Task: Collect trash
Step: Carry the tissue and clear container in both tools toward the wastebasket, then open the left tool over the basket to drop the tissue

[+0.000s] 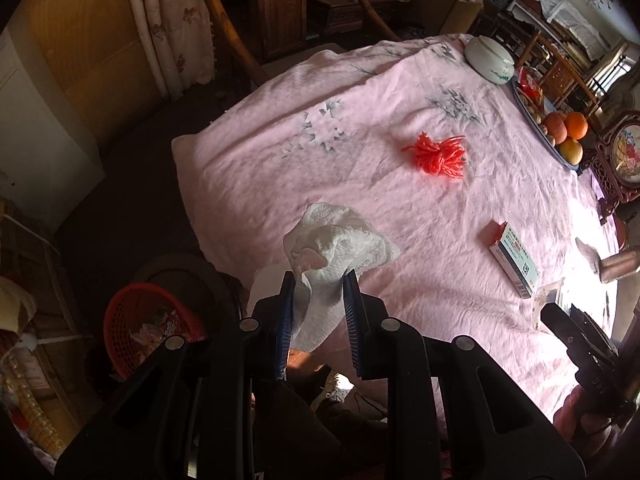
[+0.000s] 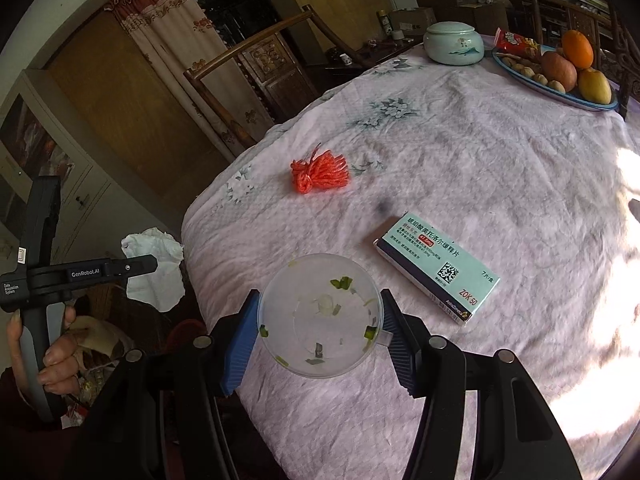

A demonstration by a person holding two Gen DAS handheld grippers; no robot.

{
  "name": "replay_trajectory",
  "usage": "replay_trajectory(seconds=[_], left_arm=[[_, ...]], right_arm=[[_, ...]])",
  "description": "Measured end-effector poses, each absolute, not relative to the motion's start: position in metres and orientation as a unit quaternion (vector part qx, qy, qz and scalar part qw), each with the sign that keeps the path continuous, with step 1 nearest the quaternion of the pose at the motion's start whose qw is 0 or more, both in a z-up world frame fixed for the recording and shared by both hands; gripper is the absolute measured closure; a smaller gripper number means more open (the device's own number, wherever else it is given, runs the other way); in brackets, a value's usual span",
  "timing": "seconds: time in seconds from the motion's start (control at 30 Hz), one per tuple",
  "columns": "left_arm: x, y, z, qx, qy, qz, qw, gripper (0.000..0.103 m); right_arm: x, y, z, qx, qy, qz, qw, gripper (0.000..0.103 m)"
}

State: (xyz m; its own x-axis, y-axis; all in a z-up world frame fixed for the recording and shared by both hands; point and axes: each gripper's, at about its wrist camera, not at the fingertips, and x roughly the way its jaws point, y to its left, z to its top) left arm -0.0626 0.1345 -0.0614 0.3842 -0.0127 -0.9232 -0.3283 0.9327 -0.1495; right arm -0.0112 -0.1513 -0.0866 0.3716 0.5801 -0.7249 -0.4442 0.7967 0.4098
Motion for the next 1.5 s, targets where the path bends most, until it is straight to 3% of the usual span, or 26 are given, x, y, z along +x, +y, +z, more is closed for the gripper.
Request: replay_trajectory(seconds=[0.63, 1.3, 1.33, 1.47, 1.5], left_arm=[[-0.110, 0.213, -0.062, -0.210, 0.526, 0.165, 0.807, 0.078], [-0.197, 0.329, -0.134, -0.319, 0.551, 0.270, 0.722, 0.076], [-0.199, 0.332, -0.137, -0.323, 0.554, 0.273, 0.717, 0.072], [-0.209, 0.344, -0.145, -0.342, 0.555, 0.298, 0.697, 0.036], [-0.210, 0.344, -0.146, -0.346, 0.553, 0.303, 0.695, 0.032]], right_arm=[[-0.014, -0.086, -0.071, 0.013, 0.451, 0.360, 0.816, 0.045], [-0.019, 0.035, -0.062, -0.094, 0.453, 0.428, 0.776, 0.045], [-0.020, 0.040, -0.063, -0.099, 0.453, 0.432, 0.774, 0.045], [-0.024, 0.056, -0.065, -0.117, 0.454, 0.444, 0.764, 0.045], [-0.025, 0.061, -0.065, -0.119, 0.455, 0.446, 0.761, 0.045]])
